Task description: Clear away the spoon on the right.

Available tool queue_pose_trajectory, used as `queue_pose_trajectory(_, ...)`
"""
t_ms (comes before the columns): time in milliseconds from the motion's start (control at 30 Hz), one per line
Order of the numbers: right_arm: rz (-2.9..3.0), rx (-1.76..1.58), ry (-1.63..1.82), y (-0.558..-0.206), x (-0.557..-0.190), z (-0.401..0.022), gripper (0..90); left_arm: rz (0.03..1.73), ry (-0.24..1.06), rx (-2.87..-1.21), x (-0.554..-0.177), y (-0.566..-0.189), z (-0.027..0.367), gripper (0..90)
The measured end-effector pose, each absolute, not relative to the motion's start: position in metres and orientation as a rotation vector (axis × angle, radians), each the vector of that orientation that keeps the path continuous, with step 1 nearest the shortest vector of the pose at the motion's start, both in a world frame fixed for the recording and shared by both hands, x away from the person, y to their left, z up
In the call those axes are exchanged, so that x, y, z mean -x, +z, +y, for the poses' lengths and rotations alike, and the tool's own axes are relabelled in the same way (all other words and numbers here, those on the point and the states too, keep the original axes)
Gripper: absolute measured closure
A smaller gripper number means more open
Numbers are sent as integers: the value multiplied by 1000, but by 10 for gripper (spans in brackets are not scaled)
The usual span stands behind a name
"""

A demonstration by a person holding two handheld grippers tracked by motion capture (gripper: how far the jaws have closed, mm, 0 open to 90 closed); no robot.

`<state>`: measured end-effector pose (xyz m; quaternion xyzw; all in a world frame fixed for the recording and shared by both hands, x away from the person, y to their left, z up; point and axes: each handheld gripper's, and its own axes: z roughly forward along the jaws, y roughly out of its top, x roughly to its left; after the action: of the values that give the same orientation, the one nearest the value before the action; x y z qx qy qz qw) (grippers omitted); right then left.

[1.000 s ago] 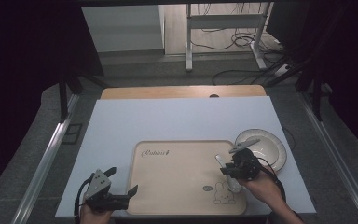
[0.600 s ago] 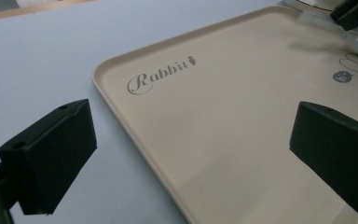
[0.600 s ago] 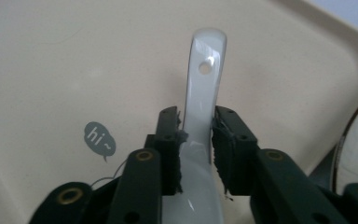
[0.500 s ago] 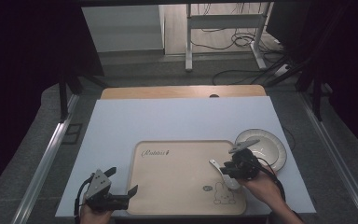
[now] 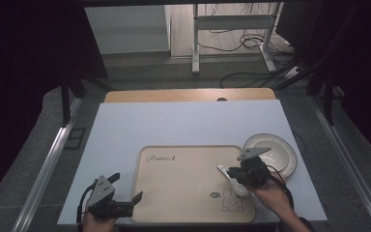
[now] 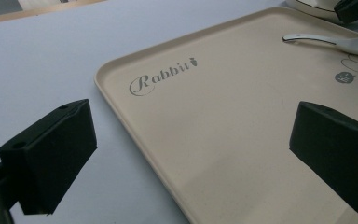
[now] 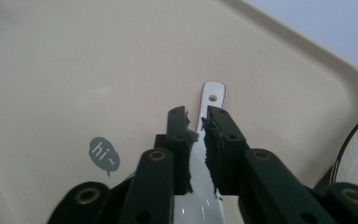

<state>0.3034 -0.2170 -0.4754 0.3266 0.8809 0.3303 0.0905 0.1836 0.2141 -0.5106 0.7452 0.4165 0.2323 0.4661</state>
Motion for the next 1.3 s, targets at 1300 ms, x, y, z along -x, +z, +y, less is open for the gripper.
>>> queue_pose_trajectory(1300, 2631, -887, 982, -507, -295, -205, 899, 1008, 591, -1830, -183, -510, 213, 4)
